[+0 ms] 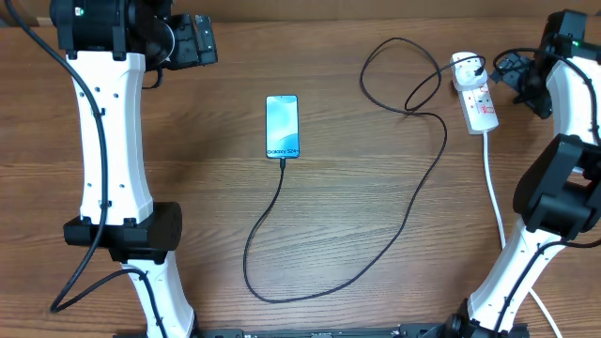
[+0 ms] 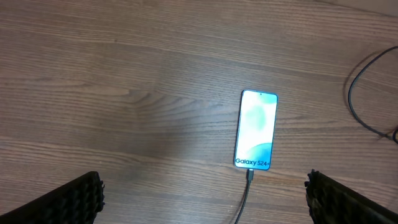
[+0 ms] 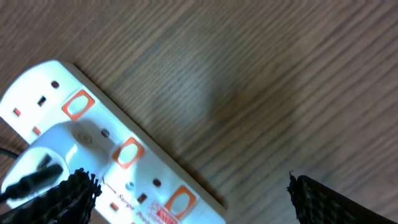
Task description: Plug charger to phone and switch on socket
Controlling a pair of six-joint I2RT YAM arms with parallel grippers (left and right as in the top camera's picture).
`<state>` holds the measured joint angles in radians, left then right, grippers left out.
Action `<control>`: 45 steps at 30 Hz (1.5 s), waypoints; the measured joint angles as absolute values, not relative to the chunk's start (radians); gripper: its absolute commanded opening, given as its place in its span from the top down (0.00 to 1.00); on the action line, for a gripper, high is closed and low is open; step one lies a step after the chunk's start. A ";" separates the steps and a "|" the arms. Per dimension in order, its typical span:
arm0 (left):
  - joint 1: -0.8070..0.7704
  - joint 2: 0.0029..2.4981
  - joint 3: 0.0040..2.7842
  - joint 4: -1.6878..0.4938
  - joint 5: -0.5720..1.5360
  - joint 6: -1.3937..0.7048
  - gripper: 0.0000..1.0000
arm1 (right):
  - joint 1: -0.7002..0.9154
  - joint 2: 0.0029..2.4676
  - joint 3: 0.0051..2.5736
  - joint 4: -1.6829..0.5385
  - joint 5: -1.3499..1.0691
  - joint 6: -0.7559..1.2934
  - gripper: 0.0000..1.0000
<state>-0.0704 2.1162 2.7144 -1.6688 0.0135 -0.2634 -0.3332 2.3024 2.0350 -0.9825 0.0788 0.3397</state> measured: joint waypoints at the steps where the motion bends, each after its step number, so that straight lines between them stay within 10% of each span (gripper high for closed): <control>1: -0.070 2.116 2.714 -1.669 0.014 -0.263 0.00 | -0.333 2.302 2.017 -0.968 0.078 0.340 0.00; 45: -0.070 2.116 2.714 -1.669 0.014 -0.263 0.00 | -0.333 2.307 1.875 -0.801 0.033 0.287 0.00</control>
